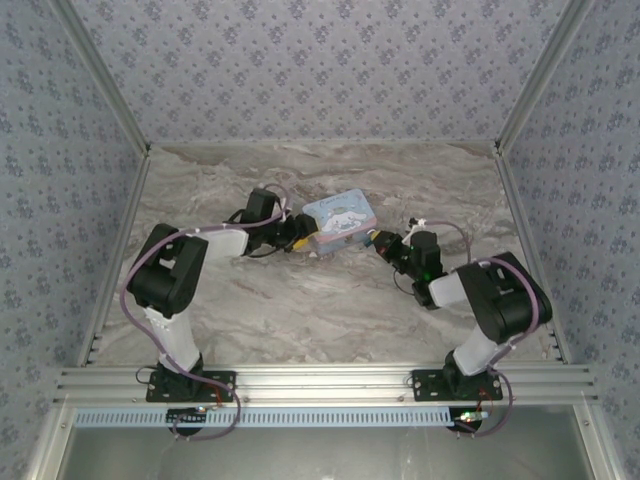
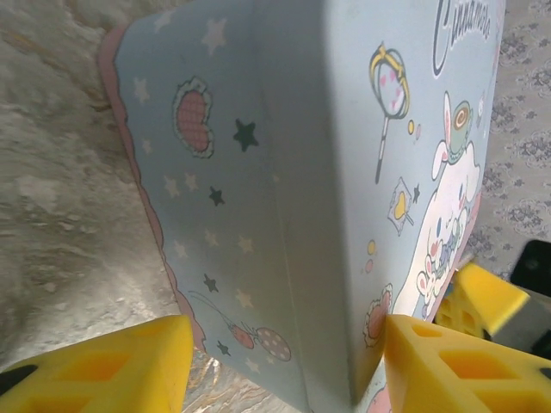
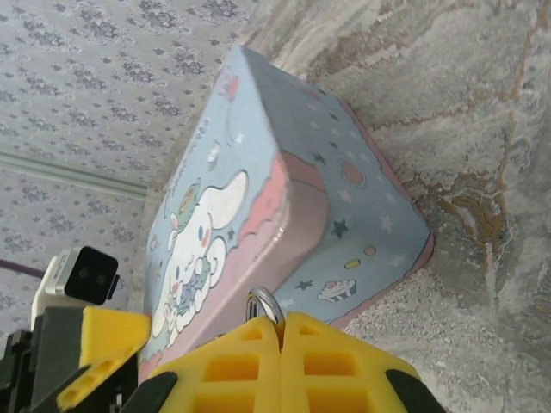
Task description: Unlock a padlock with a key
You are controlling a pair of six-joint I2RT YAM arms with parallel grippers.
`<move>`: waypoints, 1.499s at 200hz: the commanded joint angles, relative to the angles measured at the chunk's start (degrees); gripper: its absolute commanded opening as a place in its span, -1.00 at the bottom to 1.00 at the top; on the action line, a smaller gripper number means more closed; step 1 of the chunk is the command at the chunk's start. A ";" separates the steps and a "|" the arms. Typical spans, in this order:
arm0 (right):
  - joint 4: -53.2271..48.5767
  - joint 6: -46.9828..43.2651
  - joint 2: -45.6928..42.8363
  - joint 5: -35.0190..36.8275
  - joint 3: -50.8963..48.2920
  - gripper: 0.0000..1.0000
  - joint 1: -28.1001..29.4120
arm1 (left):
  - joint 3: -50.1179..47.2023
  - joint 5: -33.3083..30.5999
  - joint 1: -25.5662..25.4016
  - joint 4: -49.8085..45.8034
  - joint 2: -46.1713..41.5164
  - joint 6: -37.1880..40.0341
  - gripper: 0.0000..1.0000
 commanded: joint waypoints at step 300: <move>-69.95 -24.54 -8.90 0.53 17.02 -0.90 18.10 | -17.23 -21.18 10.79 20.24 -36.61 8.38 0.93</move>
